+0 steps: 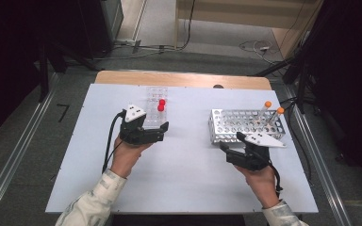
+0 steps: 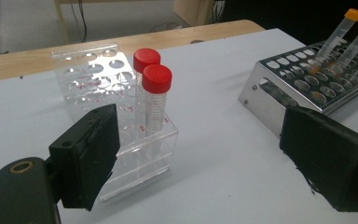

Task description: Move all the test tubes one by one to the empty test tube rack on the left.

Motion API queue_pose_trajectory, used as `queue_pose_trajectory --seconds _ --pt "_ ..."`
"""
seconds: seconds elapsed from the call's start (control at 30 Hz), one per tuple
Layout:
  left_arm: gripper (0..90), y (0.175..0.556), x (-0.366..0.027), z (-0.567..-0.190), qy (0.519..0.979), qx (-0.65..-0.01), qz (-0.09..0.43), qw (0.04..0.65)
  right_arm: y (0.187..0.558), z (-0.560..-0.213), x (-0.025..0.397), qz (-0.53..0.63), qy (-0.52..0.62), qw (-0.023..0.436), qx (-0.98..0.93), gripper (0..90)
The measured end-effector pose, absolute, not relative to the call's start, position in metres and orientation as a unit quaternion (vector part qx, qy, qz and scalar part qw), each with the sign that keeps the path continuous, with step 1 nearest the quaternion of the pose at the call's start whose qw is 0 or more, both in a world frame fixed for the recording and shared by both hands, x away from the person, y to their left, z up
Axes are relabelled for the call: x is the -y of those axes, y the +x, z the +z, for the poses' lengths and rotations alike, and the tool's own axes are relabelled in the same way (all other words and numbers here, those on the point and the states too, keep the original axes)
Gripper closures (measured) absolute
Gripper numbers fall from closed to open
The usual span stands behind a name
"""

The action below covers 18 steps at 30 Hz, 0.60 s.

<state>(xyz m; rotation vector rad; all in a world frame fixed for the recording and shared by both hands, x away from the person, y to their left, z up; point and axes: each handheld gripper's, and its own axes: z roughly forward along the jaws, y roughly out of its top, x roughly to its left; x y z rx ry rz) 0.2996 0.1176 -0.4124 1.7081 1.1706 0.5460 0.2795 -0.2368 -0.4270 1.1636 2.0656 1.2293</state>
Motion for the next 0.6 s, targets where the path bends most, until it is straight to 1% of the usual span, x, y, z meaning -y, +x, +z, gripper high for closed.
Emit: queue_pose_trajectory --seconds 0.07,0.3,0.5,0.6 --pt "12.6 0.297 -0.118 -0.413 0.697 -0.482 0.218 0.484 0.28 -0.429 0.248 0.44 0.432 0.251 -0.747 26.1" --pt "12.5 0.293 -0.117 -0.41 0.697 -0.476 0.219 0.489 0.288 -0.434 0.288 0.43 0.481 0.273 -0.714 27.0" --pt "12.6 0.292 -0.115 -0.41 0.696 -0.475 0.222 0.49 0.297 -0.439 0.303 0.419 0.499 0.291 -0.701 29.9" --pt "12.6 0.292 -0.115 -0.41 0.696 -0.474 0.223 0.491 0.301 -0.442 0.306 0.411 0.502 0.303 -0.698 33.1"
